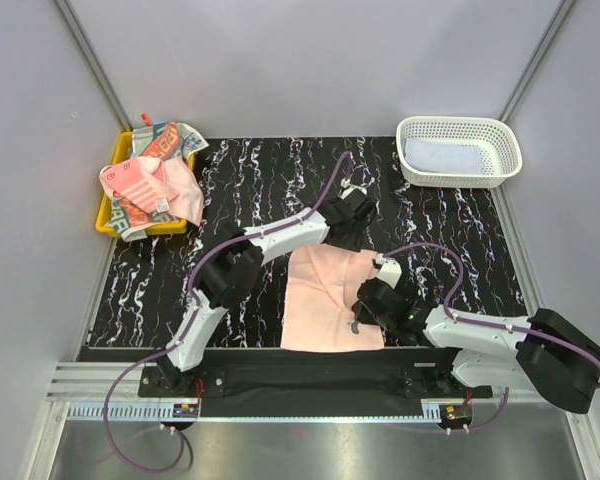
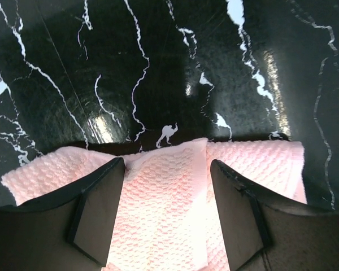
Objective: Fold and stack the towels
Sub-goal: Flatten out the crumpled towel
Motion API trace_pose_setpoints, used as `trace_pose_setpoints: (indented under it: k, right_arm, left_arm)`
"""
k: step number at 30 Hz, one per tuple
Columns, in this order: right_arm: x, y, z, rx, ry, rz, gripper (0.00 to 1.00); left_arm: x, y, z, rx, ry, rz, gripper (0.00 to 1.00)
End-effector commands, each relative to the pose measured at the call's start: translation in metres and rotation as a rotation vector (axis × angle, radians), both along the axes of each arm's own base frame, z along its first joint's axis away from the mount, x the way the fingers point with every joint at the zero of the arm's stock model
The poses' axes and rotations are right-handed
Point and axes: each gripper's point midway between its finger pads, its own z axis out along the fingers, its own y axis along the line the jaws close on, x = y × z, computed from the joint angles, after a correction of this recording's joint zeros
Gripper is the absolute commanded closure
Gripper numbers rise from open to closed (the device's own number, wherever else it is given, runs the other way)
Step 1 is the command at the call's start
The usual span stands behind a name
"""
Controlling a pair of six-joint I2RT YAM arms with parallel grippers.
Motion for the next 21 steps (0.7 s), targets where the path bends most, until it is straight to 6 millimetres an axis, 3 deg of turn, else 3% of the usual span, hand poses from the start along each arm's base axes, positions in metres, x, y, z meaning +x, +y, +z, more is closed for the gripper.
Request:
trace_pose_setpoints:
  k: [1, 7, 13, 17, 19, 21]
  right_arm:
    - [0.006, -0.002, -0.001, -0.001, -0.019, -0.034, 1.0]
    - [0.004, -0.001, -0.006, -0.01, -0.005, -0.022, 1.0]
    - [0.007, 0.005, -0.003, 0.009, -0.018, -0.018, 1.0]
    - [0.008, 0.005, 0.0, 0.014, -0.025, -0.017, 1.0]
    - [0.008, 0.005, 0.002, 0.015, -0.028, -0.017, 1.0]
    - [0.008, 0.004, 0.005, 0.021, -0.036, -0.019, 1.0]
  left_arm:
    - [0.016, -0.002, 0.016, 0.007, -0.089, 0.061, 0.33]
    - [0.023, 0.012, 0.022, 0.075, -0.17, 0.123, 0.34]
    - [0.031, 0.024, 0.083, 0.036, -0.286, 0.182, 0.3]
    - [0.022, 0.011, 0.107, -0.02, -0.276, 0.129, 0.35]
    - [0.013, 0.001, 0.103, -0.035, -0.238, 0.083, 0.38]
    - [0.003, -0.01, 0.094, -0.051, -0.201, 0.05, 0.48]
